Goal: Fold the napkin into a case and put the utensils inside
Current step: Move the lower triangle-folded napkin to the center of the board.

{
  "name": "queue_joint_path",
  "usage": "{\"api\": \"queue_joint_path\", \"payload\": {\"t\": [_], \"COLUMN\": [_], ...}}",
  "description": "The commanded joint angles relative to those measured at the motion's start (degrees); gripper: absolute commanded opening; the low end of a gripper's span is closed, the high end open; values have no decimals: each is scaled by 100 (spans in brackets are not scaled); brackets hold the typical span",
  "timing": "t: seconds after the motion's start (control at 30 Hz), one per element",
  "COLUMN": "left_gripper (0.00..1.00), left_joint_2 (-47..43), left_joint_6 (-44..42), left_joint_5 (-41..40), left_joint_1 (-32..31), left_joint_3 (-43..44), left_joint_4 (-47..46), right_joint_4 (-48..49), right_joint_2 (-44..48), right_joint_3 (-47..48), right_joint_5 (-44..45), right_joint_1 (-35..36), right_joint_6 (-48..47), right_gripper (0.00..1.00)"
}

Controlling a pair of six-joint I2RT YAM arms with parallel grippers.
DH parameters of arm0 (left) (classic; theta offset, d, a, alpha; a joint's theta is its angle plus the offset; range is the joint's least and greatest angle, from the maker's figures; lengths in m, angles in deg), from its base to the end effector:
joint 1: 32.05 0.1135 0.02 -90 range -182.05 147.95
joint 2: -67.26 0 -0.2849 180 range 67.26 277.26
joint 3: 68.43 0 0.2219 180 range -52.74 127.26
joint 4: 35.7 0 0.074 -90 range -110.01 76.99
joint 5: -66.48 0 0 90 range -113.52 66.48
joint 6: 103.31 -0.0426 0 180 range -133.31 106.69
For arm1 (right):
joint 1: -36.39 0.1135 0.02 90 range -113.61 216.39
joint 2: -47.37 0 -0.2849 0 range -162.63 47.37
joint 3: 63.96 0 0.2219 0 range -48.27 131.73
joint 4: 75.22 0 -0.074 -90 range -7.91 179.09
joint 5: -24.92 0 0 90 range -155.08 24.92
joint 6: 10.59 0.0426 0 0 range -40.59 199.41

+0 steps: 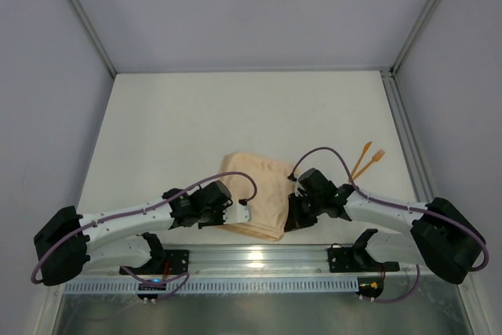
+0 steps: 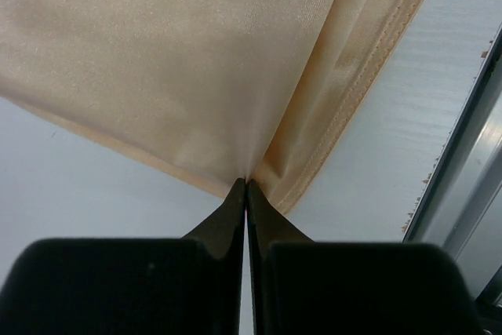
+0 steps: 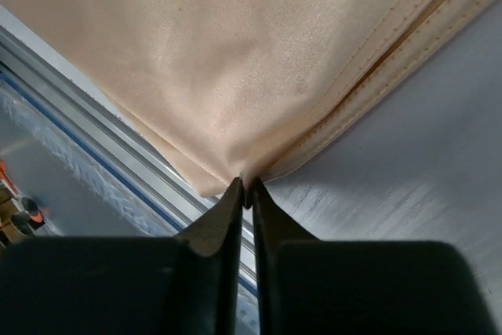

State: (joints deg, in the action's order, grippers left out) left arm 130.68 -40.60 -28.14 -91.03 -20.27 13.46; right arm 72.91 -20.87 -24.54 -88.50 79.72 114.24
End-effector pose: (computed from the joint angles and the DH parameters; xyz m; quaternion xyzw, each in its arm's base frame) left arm 0.0838 -0.1327 0.2048 0.6597 0.7172 -0.0226 0.2235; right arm 0.1078 0.1250 0.1725 -0.1214 0.9409 0.3086 0.0685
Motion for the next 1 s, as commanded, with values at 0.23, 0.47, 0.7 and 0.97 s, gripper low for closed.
{"api": "queue_joint_path", "payload": {"t": [0.23, 0.47, 0.7, 0.97], "left_gripper": [0, 0, 0, 0], "left_joint_2": [-145, -146, -102, -111], "left_joint_6": [-426, -541, -602, -637], "left_joint_5": [-4, 14, 67, -206], "left_joint_1": [36, 36, 36, 53], "left_joint_3": [-373, -373, -390, -434], "left_joint_4": [-166, -306, -350, -473], "right_joint_4": [-244, 808, 1908, 2462], "right_joint_2": [1374, 394, -908, -1998], "right_joint_3": [-35, 115, 448, 1089], "right_joint_5": [144, 751, 848, 751], "right_joint_1": [-1139, -1749, -1907, -1969], "right_joint_6": [69, 147, 226, 314], "right_gripper": [77, 71, 54, 16]}}
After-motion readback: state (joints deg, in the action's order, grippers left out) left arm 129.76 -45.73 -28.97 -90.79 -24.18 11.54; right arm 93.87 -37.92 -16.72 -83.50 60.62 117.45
